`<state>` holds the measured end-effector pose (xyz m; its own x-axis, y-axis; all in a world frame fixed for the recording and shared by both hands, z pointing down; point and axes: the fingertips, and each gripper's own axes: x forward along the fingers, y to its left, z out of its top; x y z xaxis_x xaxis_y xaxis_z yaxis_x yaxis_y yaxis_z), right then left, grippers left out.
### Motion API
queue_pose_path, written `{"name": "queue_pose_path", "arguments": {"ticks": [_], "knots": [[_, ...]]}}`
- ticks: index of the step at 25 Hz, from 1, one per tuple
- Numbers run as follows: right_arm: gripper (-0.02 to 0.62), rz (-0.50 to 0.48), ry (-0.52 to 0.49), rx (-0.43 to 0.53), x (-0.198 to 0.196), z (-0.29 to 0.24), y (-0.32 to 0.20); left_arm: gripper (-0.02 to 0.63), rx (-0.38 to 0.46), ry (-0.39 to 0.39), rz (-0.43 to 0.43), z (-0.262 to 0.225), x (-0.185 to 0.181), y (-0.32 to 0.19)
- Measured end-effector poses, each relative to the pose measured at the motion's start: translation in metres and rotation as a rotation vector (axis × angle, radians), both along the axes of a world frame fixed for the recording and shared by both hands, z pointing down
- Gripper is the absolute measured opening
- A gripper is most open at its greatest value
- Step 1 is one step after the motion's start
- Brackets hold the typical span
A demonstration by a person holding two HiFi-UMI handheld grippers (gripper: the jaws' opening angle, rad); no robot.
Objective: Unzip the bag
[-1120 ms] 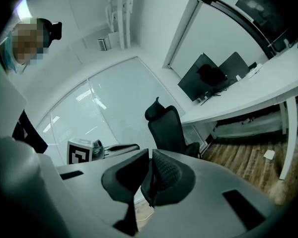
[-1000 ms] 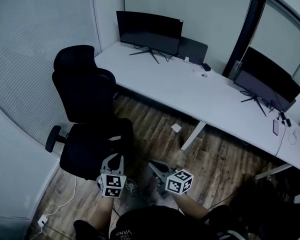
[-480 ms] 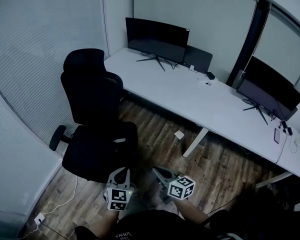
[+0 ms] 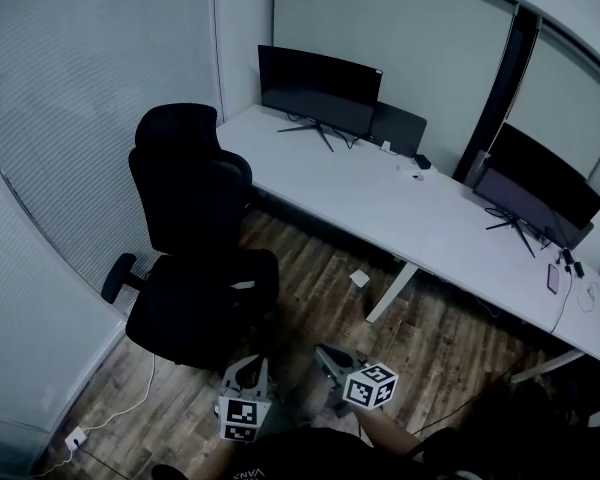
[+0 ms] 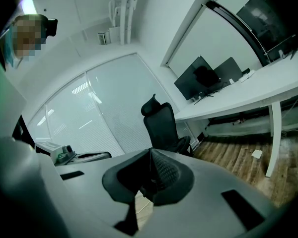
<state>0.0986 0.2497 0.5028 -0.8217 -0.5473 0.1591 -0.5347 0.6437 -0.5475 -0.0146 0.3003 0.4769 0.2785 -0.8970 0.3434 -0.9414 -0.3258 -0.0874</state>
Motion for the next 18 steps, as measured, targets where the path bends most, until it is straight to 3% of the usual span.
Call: {"name": "queue_pose_path", "arguments": {"ticks": [18], "knots": [[0.044, 0.024, 0.039, -0.005, 0.01, 0.008, 0.006, 0.018, -0.005, 0.041, -0.003, 0.0, 0.001, 0.012]]}}
